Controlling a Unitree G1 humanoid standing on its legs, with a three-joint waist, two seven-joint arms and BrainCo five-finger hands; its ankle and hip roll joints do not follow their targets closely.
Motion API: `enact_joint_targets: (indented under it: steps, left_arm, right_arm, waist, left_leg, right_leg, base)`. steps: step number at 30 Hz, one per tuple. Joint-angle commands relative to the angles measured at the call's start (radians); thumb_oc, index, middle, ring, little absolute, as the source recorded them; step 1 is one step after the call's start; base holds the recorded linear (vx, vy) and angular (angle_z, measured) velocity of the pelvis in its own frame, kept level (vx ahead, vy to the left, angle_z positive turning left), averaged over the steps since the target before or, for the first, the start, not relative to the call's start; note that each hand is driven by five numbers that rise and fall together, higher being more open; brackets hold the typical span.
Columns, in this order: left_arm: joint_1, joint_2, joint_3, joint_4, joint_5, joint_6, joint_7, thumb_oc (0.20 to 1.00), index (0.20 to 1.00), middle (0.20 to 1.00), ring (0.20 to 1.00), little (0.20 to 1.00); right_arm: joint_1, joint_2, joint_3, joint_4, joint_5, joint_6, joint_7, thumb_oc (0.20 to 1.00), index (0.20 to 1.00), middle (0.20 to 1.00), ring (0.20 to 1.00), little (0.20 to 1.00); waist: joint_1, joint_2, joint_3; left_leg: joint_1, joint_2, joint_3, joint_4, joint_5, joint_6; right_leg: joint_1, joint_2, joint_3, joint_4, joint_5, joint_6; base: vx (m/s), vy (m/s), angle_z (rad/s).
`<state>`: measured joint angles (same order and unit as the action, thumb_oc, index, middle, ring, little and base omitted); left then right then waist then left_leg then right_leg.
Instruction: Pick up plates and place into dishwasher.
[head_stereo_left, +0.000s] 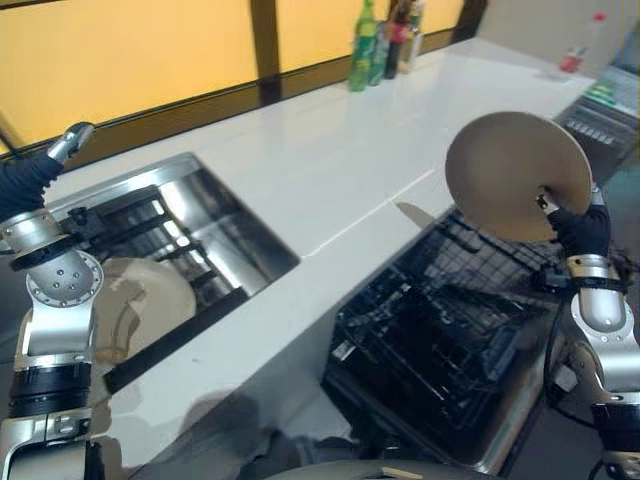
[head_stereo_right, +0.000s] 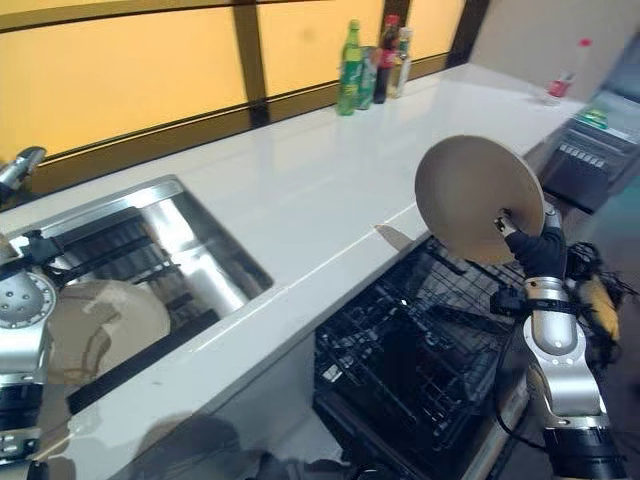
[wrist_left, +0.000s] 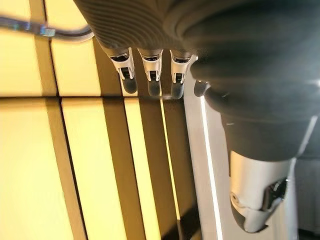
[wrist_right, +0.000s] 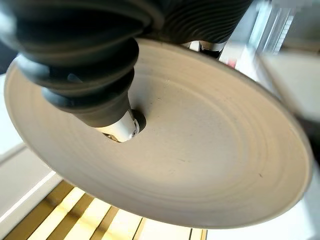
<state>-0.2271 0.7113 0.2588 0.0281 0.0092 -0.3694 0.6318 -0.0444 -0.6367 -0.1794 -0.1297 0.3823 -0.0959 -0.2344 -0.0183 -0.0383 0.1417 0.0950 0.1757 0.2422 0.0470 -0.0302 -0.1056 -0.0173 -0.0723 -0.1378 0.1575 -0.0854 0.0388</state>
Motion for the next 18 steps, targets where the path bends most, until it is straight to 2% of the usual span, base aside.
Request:
enact_joint_targets:
  steps: [1,4,10,18]
  left_arm:
    - [0.004,0.003,0.000,-0.020,0.034,-0.029,0.019,1.000,1.000,1.000,1.000,1.000]
    - [0.024,-0.013,0.018,-0.006,0.044,-0.056,0.014,1.000,1.000,1.000,1.000,1.000]
    - [0.053,-0.015,0.059,0.014,0.037,-0.096,0.016,1.000,1.000,1.000,1.000,1.000]
    - [0.063,-0.015,0.073,0.016,0.035,-0.087,0.015,1.000,1.000,1.000,1.000,1.000]
  right_arm:
    - [-0.044,-0.052,-0.063,-0.006,-0.034,-0.012,0.026,0.200,0.200,0.200,0.200,0.200]
    - [-0.019,-0.062,-0.086,0.019,-0.063,0.003,0.057,0.200,0.200,0.200,0.200,0.200]
    - [0.029,-0.063,-0.109,0.086,-0.146,0.030,0.096,0.200,0.200,0.200,0.200,0.200]
    - [0.070,-0.060,-0.090,0.165,-0.211,0.087,0.157,0.200,0.200,0.200,0.200,0.200]
  waist:
    - [-0.047,-0.001,-0.056]
    - [-0.065,0.010,-0.058]
    - [-0.091,0.029,-0.067]
    - [-0.106,0.053,-0.065]
  left_leg:
    - [-0.160,0.017,-0.035,0.081,0.036,-0.004]
    - [-0.159,0.044,-0.030,0.070,0.053,-0.018]
    - [-0.140,0.061,-0.014,0.029,0.078,-0.035]
    - [-0.131,0.056,-0.004,0.002,0.094,-0.047]
  right_leg:
    - [0.132,-0.057,0.042,-0.076,-0.009,0.058]
    - [0.122,-0.043,0.045,-0.078,-0.008,0.047]
    - [0.104,-0.038,0.042,-0.067,-0.015,0.045]
    - [0.085,-0.051,0.038,-0.055,-0.019,0.055]
  base:
    - [-0.12,-0.059,-0.30]
    - [-0.09,-0.028,-0.15]
    - [-0.05,0.022,0.01]
    - [-0.01,0.045,0.04]
